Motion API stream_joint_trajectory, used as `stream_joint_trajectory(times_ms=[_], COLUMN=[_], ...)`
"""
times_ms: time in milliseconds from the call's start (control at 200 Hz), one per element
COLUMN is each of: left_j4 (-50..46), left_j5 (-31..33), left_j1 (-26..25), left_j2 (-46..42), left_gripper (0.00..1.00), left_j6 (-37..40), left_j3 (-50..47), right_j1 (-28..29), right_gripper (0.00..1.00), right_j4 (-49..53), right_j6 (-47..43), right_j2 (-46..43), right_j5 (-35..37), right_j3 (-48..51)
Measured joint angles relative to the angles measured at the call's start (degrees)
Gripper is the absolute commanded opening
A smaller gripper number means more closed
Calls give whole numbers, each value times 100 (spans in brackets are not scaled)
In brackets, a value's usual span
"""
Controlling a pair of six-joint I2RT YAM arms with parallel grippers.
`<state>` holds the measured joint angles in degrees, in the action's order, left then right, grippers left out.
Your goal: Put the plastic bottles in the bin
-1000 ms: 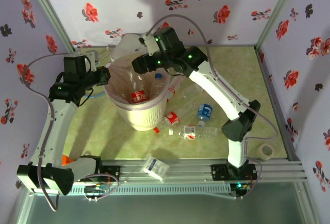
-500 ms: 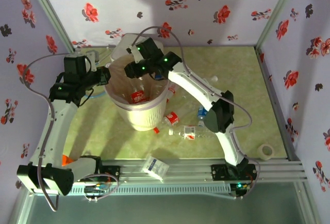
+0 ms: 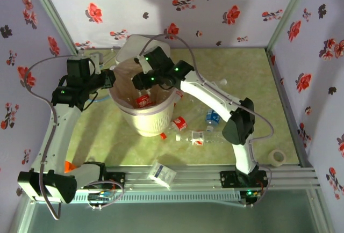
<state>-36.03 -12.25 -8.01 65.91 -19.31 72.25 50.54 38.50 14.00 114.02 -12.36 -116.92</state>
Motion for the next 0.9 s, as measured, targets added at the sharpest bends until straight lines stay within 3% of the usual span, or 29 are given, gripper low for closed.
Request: stream_joint_trajectory(times_ms=[95, 240, 385, 560, 720, 900], left_j4=[4, 4, 2, 2, 4, 74], left_j5=[-2, 0, 0, 0, 0, -2], left_j1=[0, -2, -2, -4, -4, -4], left_j2=[0, -4, -11, -20, -20, -39], left_gripper=[3, 3, 3, 3, 3, 3], left_j6=[-2, -2, 0, 0, 0, 0], left_j3=[-4, -4, -4, -11, -11, -61], right_j1=[9, -42, -389, -1333, -2297, -2898], right_gripper=[72, 86, 91, 99, 99, 99], right_j4=[85, 90, -33, -446, -485, -221], right_j6=[-37, -105, 31, 634, 1283, 1755], right_j2=[-319, -942, -1593, -2428, -2975, -3412], right_j5=[85, 332, 531, 767, 1043, 1403], right_j3=[57, 90, 503, 2061, 3512, 4555])
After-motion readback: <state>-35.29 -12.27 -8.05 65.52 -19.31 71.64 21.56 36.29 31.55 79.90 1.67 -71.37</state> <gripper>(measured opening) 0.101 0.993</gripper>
